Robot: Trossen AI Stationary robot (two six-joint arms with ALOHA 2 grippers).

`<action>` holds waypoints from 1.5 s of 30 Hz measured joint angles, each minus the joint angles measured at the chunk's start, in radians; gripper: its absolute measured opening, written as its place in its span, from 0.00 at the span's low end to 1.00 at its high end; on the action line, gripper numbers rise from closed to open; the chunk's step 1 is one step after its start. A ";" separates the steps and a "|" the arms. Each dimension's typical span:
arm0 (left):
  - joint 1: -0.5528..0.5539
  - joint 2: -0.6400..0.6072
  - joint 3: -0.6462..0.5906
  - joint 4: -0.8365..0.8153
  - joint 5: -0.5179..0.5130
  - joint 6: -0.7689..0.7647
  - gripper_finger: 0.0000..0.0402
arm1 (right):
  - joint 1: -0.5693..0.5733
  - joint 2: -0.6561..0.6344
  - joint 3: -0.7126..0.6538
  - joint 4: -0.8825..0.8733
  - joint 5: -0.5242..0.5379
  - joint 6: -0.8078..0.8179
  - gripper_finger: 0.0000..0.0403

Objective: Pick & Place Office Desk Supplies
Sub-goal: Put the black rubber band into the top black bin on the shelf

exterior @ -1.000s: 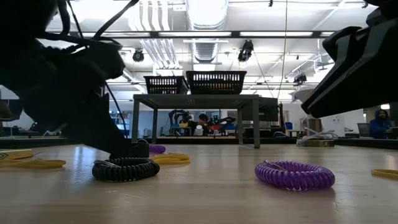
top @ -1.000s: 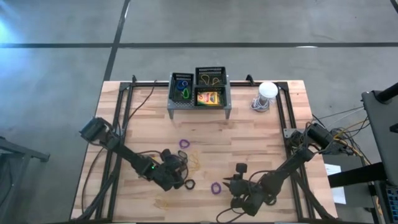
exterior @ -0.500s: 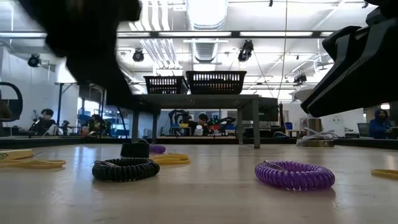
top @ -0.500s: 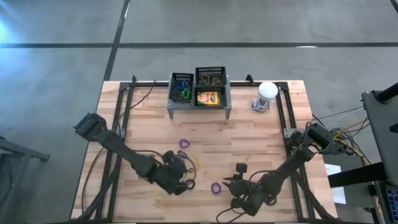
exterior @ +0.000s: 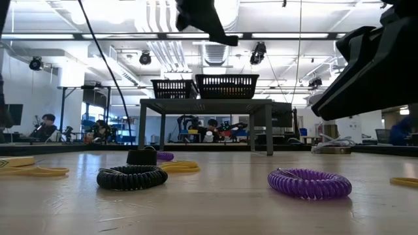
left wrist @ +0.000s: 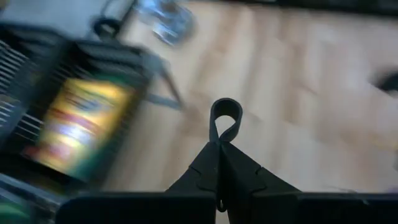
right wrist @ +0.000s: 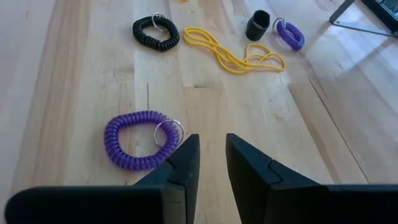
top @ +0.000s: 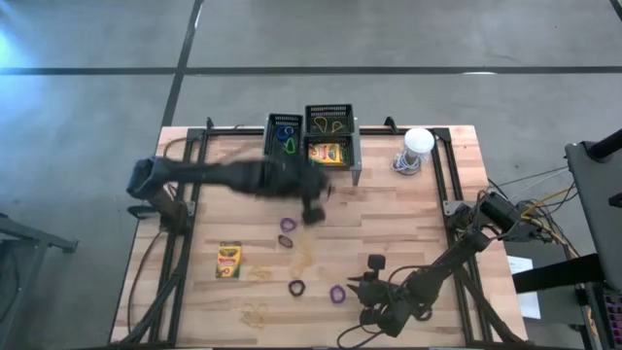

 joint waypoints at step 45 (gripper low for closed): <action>0.603 0.185 0.027 0.298 0.275 0.187 0.33 | -0.073 -0.018 0.146 -0.031 0.020 -0.184 0.16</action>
